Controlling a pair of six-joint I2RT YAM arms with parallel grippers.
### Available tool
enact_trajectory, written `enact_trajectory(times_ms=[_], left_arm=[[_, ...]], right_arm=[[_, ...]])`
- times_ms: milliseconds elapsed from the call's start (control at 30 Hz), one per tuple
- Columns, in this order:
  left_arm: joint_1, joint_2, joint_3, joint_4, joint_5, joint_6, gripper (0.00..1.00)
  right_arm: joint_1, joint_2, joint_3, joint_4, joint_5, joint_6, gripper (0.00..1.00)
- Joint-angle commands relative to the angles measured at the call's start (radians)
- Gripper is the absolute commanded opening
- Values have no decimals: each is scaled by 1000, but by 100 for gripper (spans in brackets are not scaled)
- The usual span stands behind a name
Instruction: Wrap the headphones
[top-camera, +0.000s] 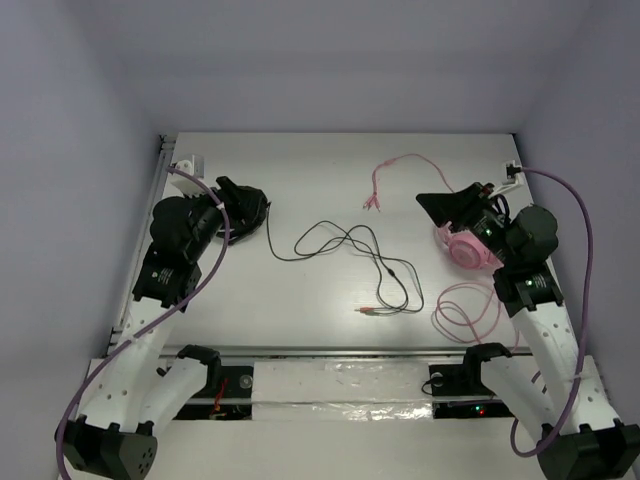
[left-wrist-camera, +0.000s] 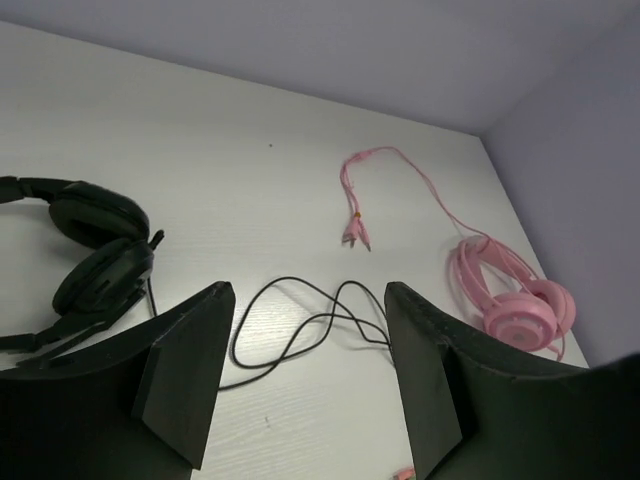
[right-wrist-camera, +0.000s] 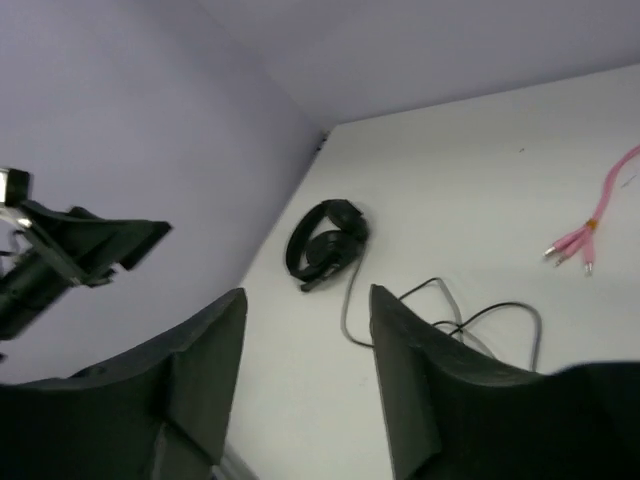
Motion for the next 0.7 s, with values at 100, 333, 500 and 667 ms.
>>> enact_trajectory(times_ms=[100,333,500,667], left_arm=[[4,59,123,-192,-172,74,43],[55,143,166,-436,-424,153,1],[212,276,98,-407,-397,141,0],[274,442,133,-361,-389,139,19]], right_arm=[[8,-92,-42,-30,-24,-3,6],[66,-102,-41,-56,-19,-31,0],[75,-60,-39,-49,-31,-26,0],[75,-54,-82,4,-42,12,0]])
